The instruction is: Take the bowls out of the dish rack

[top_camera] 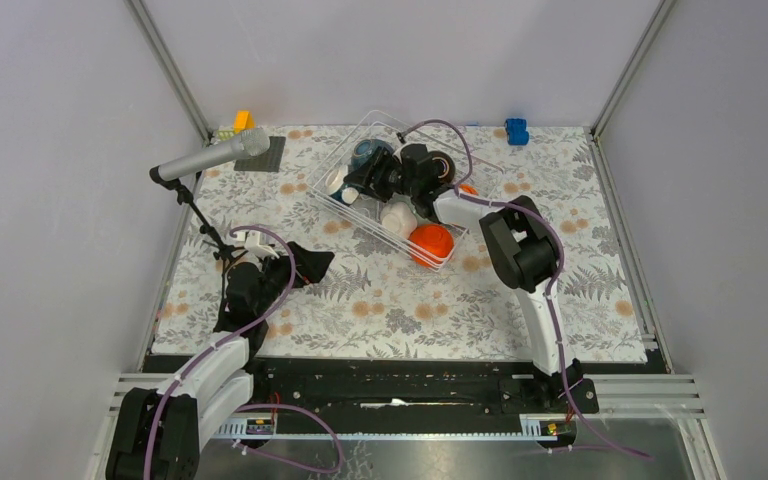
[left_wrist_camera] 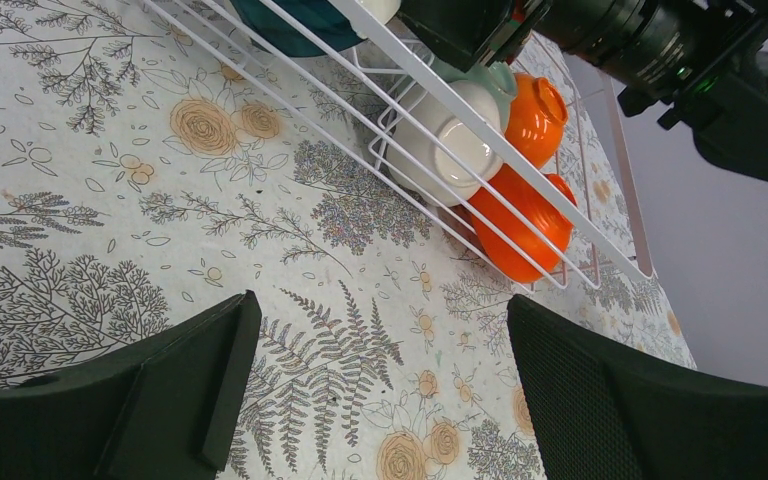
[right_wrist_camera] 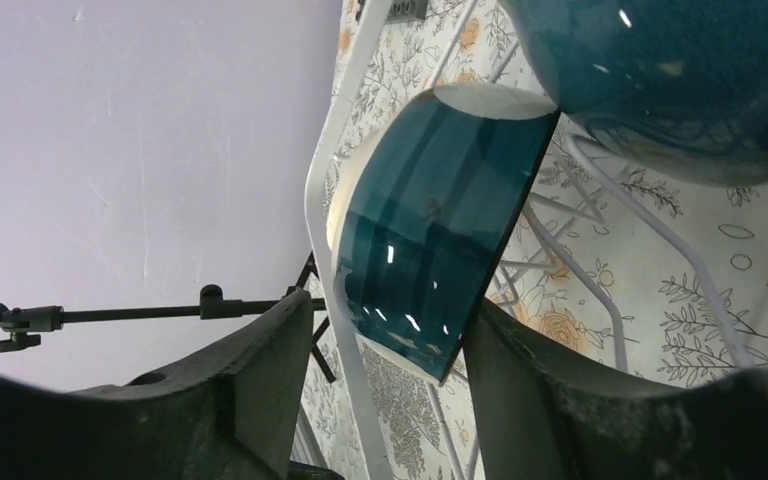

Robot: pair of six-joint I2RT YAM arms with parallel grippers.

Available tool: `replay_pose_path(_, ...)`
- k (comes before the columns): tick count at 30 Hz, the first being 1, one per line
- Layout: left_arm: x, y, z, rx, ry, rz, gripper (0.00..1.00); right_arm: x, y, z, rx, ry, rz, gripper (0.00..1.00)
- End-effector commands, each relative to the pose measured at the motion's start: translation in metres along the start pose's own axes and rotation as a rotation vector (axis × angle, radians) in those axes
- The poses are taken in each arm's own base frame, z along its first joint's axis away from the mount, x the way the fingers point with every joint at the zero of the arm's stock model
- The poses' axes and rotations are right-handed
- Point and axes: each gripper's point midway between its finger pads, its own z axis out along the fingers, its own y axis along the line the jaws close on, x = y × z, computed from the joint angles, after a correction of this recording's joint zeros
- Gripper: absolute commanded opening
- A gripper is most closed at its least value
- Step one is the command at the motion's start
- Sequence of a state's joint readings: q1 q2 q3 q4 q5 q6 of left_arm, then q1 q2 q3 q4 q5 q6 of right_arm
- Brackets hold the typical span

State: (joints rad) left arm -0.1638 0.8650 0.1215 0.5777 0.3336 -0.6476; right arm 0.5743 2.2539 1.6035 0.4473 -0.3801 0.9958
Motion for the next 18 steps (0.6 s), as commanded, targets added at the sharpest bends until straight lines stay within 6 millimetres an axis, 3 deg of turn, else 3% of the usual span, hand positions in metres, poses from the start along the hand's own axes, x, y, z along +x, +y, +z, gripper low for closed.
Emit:
replay_pose_path(1, -0.006, -0.006, 0.000, 0.034, -0.032, 0.030, 0.99, -0.012, 0.050, -0.013, -0.156, -0.053, -0.016, 0.59)
replay_pose_path(7, -0.005, -0.005, -0.001, 0.029, -0.029, 0.029, 0.99, -0.005, 0.047, -0.003, -0.225, -0.034, 0.031, 0.47)
replay_pose_path(12, -0.005, -0.004, -0.001, 0.025, -0.031, 0.029, 0.99, -0.006, 0.050, -0.002, -0.289, -0.054, 0.034, 0.43)
replay_pose_path(18, -0.005, -0.004, -0.001, 0.025, -0.027, 0.025, 0.99, -0.004, 0.039, 0.012, -0.257, -0.025, 0.037, 0.45)
